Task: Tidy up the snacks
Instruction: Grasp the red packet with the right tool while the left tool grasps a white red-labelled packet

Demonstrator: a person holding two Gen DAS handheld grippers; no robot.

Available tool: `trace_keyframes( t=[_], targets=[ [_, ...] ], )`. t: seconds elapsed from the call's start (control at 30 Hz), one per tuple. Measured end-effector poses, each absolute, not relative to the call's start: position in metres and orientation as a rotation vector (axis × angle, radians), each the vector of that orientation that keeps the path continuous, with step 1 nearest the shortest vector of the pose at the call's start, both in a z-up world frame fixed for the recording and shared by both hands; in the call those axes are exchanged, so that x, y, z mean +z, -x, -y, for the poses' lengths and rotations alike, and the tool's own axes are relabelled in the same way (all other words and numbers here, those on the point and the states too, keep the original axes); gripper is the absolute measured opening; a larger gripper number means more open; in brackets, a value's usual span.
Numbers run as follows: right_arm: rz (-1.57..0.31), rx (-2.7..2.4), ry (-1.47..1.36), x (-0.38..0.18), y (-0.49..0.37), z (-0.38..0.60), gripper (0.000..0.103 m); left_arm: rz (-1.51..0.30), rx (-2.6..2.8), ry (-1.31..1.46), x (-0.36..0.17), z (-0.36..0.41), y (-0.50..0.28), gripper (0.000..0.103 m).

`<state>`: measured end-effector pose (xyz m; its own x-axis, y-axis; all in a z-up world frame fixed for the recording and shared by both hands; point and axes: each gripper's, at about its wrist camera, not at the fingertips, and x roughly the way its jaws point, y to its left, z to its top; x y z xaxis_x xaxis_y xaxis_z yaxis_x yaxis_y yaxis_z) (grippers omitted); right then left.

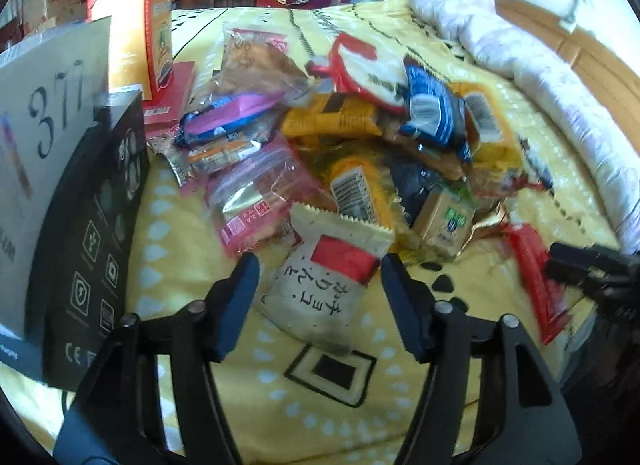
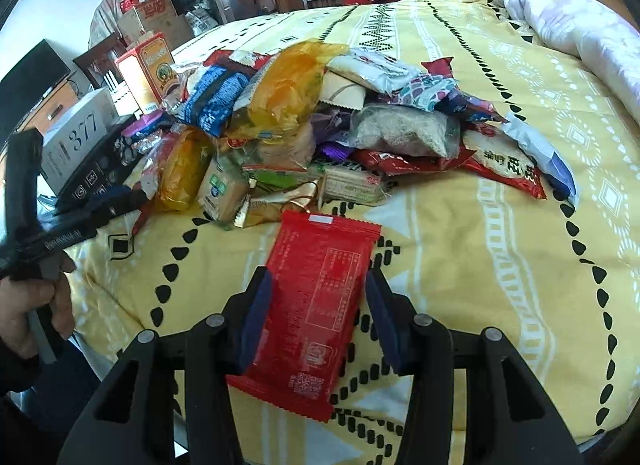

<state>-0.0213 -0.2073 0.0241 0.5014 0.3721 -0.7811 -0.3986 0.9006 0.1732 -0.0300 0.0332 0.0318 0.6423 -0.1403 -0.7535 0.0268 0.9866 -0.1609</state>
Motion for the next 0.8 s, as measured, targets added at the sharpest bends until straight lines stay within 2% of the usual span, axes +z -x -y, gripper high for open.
trace_keyframes(
  t=[0.07,0.13,0.2,0.23,0.27,0.3,0.37,0.43,0.47,0.57,0.67,0.8],
  targets=[
    [-0.932,0.473,-0.001,0.028,0.023,0.206,0.052,-0.875,-0.115,0.127,0.029,-0.028,0.031,0.070],
    [-0.919,0.475,-0.016,0.034,0.026,0.205,0.054,-0.864,-0.136,0.097,0.028,-0.021,0.029,0.082],
    [-0.906,0.474,-0.015,0.039,0.028,0.203,0.063,-0.864,-0.142,0.065,0.025,-0.017,0.023,0.085],
    [-0.907,0.474,-0.011,0.040,0.028,0.201,0.073,-0.871,-0.141,0.050,0.023,-0.016,0.021,0.085],
    [-0.911,0.470,-0.007,0.039,0.028,0.200,0.075,-0.879,-0.139,0.045,0.021,-0.016,0.019,0.084],
    [-0.919,0.460,-0.005,0.038,0.027,0.198,0.075,-0.892,-0.135,0.047,0.018,-0.016,0.016,0.082],
    [-0.936,0.441,-0.015,0.034,0.026,0.198,0.075,-0.914,-0.122,0.042,0.013,-0.017,0.015,0.070],
    [-0.955,0.423,-0.032,0.027,0.027,0.197,0.075,-0.917,-0.102,0.039,0.012,-0.018,0.015,0.048],
    [-0.968,0.404,-0.033,0.023,0.027,0.195,0.075,-0.918,-0.099,0.046,0.013,-0.019,0.016,0.042],
    [-0.990,0.374,-0.010,0.010,0.028,0.190,0.073,-0.927,-0.101,0.061,0.015,-0.021,0.020,0.040],
    [-1.001,0.357,-0.012,0.001,0.028,0.191,0.060,-0.928,-0.108,0.085,0.020,-0.024,0.026,0.039],
    [-0.988,0.366,-0.045,0.007,0.028,0.200,0.056,-0.922,-0.120,0.117,0.034,-0.031,0.040,0.037]
  ],
)
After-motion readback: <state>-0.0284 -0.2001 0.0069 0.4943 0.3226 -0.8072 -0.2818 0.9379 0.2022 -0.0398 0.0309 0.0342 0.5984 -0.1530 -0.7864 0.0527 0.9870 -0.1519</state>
